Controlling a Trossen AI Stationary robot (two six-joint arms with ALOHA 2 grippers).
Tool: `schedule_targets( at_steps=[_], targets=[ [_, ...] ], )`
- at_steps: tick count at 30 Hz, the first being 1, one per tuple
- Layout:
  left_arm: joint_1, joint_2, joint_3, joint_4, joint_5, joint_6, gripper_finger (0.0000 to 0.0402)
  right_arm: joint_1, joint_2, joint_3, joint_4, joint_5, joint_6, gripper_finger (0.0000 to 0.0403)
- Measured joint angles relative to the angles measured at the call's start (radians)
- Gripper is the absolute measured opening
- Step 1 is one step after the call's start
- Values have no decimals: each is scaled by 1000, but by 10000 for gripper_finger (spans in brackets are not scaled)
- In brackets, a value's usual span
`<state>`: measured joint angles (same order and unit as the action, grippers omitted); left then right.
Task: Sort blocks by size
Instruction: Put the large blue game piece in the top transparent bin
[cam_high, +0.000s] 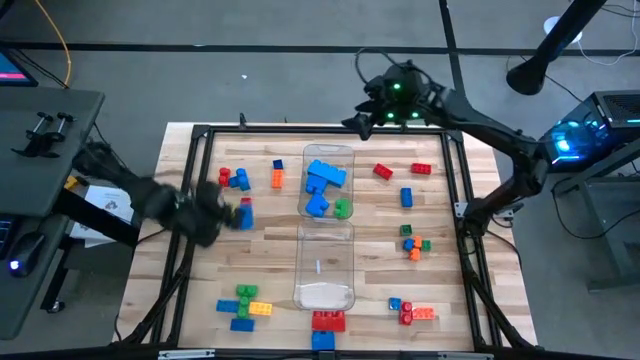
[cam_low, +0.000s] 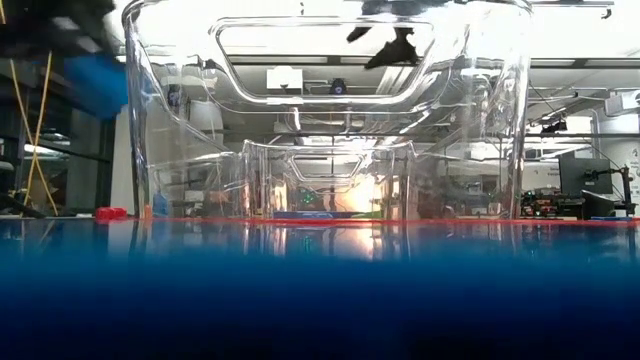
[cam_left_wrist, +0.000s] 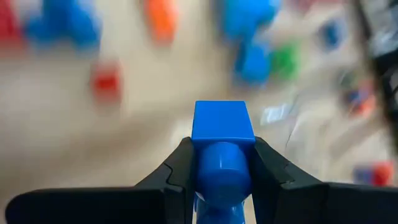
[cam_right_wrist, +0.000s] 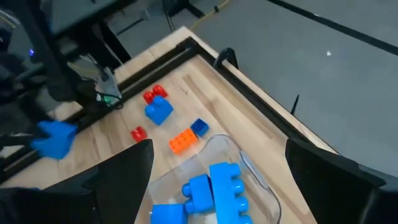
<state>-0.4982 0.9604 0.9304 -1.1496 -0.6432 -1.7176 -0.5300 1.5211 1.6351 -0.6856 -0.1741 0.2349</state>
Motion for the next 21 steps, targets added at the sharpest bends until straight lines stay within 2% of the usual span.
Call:
schedule_targets(
  at_steps=[2, 4, 7, 9, 12, 16, 18, 21],
  targets=[
    [138, -18, -1, 107, -37, 241, 75, 4, -22, 1, -26, 14, 20, 362],
    [285, -7, -1, 285, 0, 506, 75, 11, -36, 1, -55, 34, 27, 362],
    [482, 66, -1, 646, 164, 899, 75, 28, -46, 1, -88, 76, 30, 362],
    [584, 143, -1, 864, 282, 1074, 75, 38, -47, 1, -99, 97, 38, 362],
    [707, 282, 8, 1070, 439, 1196, 75, 42, -46, 1, -107, 104, 55, 362],
    [794, 463, 52, 1082, 613, 1257, 77, 42, -46, 1, -105, 135, 68, 362],
    [809, 531, 77, 1086, 670, 1291, 94, 42, -46, 1, -105, 148, 78, 362],
    [814, 597, 117, 1089, 687, 1321, 132, 39, -46, 1, -105, 148, 79, 362]
  ],
)
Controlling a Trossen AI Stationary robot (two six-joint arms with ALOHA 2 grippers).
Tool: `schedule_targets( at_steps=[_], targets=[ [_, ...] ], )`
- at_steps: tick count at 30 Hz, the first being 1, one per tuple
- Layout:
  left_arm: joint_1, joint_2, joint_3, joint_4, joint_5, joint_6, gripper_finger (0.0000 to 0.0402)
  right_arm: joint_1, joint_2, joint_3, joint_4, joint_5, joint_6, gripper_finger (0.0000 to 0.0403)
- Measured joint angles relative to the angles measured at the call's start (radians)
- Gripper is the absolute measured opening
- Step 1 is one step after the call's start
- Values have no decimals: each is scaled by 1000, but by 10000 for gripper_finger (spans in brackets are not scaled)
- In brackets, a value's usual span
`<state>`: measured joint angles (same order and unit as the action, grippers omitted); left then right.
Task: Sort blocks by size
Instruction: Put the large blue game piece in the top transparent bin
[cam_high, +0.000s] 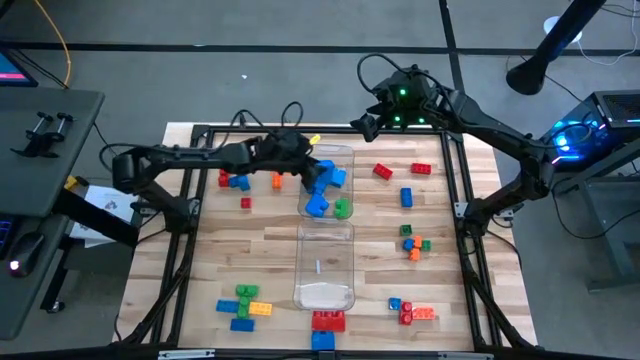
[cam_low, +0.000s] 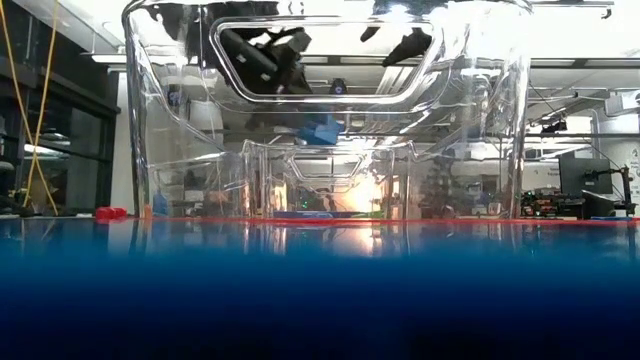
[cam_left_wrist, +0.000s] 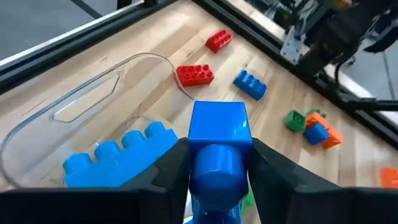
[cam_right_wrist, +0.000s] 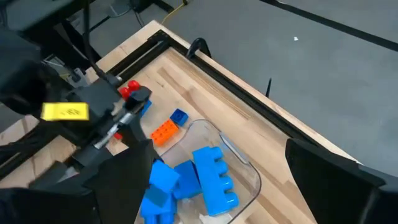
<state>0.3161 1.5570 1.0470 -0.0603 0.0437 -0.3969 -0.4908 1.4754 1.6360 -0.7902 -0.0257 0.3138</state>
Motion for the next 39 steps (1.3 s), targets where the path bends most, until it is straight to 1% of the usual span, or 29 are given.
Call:
schedule_targets(
  at_steps=[5, 9, 11, 14, 17, 19, 21, 24, 25, 27, 29, 30, 32, 33, 35, 36, 37, 39],
  targets=[
    [-5, 27, 56, -44, 3, 86, 194, 0, 0, 0, 0, 0, 0, 362],
    [-9, 11, 86, -120, 13, 112, 230, 0, 0, 0, 0, 0, -1, 362],
    [-8, -15, 103, -204, 71, 111, 241, 0, 0, 0, 0, -8, -6, 362],
    [-29, -85, 94, -366, 163, 103, 246, 0, 0, 0, -14, -27, -23, 362],
    [-116, -193, 32, -483, 173, 56, 245, 1, 2, 0, -47, -32, -54, 362],
    [-204, -290, -43, -478, 136, -25, 243, 2, 4, 0, -70, -34, -65, 362],
    [-311, -385, -121, -493, 65, -136, 243, 2, 5, -1, -89, -34, -85, 362],
    [-497, -479, -218, -553, -2, -282, 243, 2, 4, -1, -98, -34, -105, 362],
    [-557, -495, -239, -576, -19, -308, 243, 2, 5, -1, -97, -34, -111, 362],
    [-652, -502, -256, -626, -61, -307, 243, 0, 5, -1, -92, -32, -121, 362],
    [-700, -485, -261, -711, -145, -281, 243, -1, 5, -1, -80, -10, -136, 362],
    [-704, -472, -261, -746, -194, -285, 243, -1, 5, -1, -73, 0, -139, 362],
    [-670, -454, -261, -810, -305, -368, 243, -8, 5, -1, -59, 4, -138, 362],
    [-623, -451, -261, -836, -340, -433, 243, -12, 5, -1, -53, 1, -135, 362],
    [-480, -448, -261, -853, -338, -525, 243, -20, 5, -1, -52, -5, -131, 362],
    [-397, -449, -261, -853, -321, -536, 243, -22, 5, -1, -52, -4, -130, 362],
    [-313, -453, -261, -850, -315, -528, 243, -23, 7, -1, -51, -4, -130, 362],
    [-130, -455, -261, -818, -318, -442, 243, -23, 14, -1, -49, -4, -124, 362]
  ],
)
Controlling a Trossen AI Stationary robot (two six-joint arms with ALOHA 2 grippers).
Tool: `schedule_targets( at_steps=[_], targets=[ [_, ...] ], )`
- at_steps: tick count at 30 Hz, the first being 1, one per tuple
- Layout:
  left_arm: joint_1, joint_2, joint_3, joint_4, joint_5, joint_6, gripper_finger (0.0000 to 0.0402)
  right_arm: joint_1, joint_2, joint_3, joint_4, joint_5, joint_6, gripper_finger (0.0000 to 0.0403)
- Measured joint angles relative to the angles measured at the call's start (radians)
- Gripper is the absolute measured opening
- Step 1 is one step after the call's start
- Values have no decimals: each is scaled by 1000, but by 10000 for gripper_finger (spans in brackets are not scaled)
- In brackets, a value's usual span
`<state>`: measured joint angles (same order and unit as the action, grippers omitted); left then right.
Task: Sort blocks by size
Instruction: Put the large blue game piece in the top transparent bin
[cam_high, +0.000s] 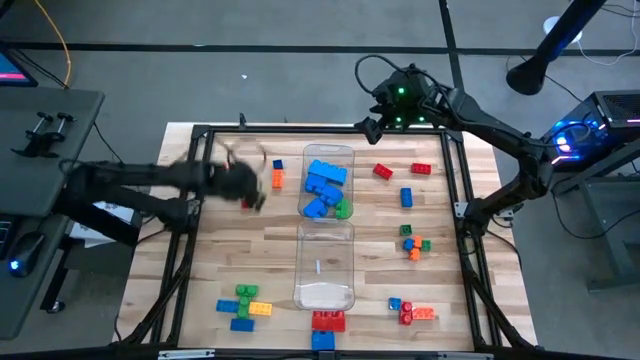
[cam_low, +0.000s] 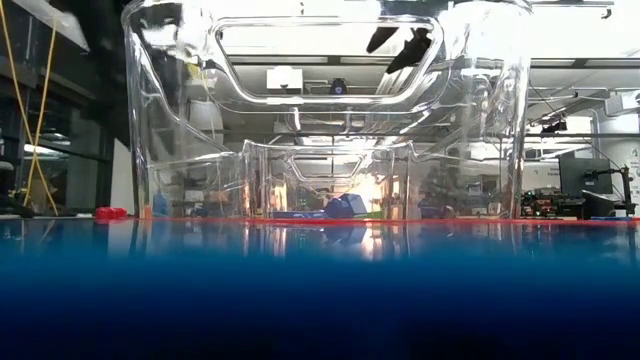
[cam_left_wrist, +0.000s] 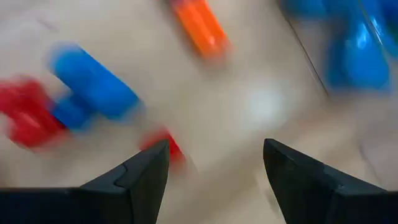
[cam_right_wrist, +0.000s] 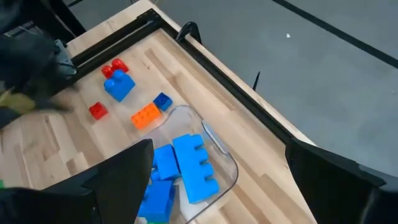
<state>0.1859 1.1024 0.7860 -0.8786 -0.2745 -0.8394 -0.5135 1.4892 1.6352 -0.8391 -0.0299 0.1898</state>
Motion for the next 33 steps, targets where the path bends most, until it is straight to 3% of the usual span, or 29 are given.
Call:
schedule_targets(
  at_steps=[4, 8, 13, 24, 33],
  targets=[
    [322, 33, 1, 38, 8, 51, 243, 1, 27, 0, -2, 0, 20, 362],
    [467, 65, 1, 29, 71, -18, 243, 4, 64, 0, -4, 0, 20, 362],
    [457, 99, 0, 65, 88, -31, 243, 4, 100, 0, -6, -4, 20, 362],
    [427, 255, 0, 63, 18, -173, 243, 3, 104, 0, -11, -4, 19, 362],
    [418, 274, -39, 115, 16, -272, 243, 3, 104, 0, -16, -4, -9, 362]
  ],
)
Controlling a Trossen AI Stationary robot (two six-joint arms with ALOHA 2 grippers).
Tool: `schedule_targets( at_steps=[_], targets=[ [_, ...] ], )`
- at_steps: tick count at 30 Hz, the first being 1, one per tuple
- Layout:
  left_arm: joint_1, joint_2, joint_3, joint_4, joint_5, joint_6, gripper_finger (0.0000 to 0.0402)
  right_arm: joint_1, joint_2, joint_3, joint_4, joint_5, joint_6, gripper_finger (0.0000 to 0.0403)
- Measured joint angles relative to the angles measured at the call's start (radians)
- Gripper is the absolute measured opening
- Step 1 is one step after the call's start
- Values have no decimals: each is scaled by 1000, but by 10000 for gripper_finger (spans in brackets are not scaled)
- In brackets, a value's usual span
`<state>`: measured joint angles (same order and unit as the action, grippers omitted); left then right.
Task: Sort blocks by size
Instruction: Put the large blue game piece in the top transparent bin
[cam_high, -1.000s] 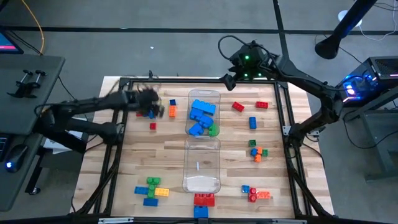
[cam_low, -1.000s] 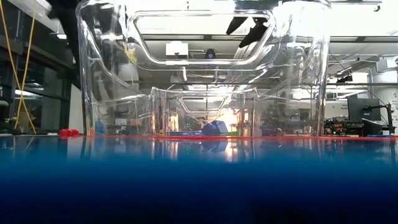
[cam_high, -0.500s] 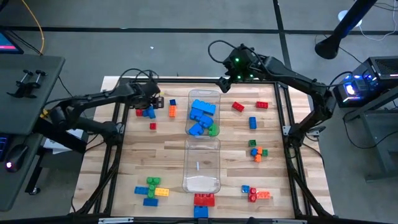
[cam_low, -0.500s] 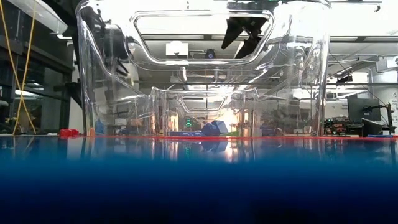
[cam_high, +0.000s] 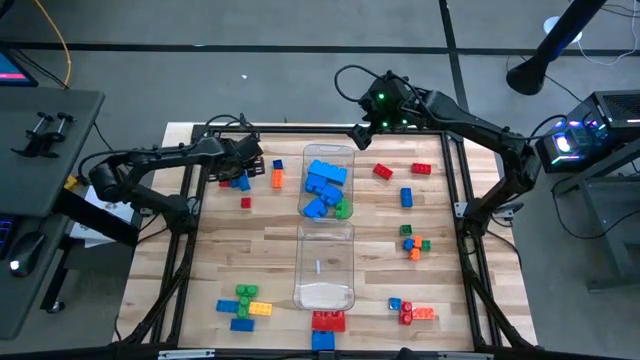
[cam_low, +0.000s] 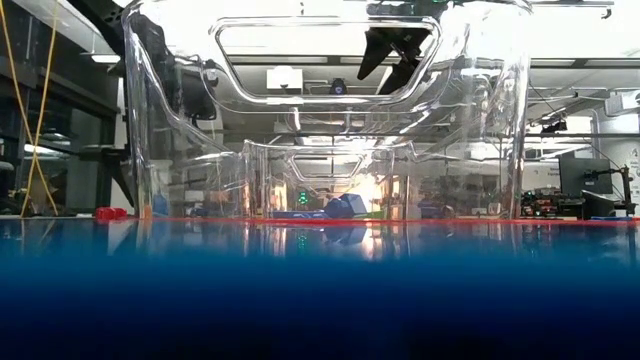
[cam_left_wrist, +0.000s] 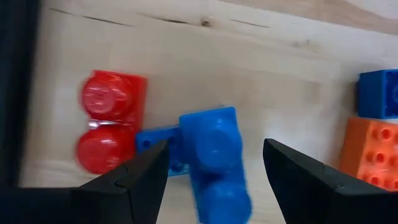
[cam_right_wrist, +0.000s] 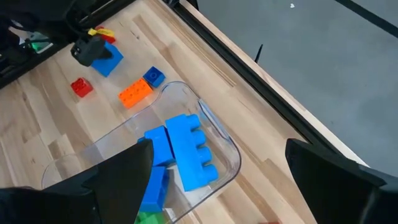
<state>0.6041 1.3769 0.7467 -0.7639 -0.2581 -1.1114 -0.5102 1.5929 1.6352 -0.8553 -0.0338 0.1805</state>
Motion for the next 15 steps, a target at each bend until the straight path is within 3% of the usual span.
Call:
schedule_targets(
  at_steps=[10, 15],
  targets=[
    [-1, 0, -71, 124, 35, -63, 238, 0, 0, 0, -1, 0, -6, 362],
    [-1, 0, -77, 148, 34, -29, 201, 0, 0, 0, 0, 0, -6, 362]
  ],
)
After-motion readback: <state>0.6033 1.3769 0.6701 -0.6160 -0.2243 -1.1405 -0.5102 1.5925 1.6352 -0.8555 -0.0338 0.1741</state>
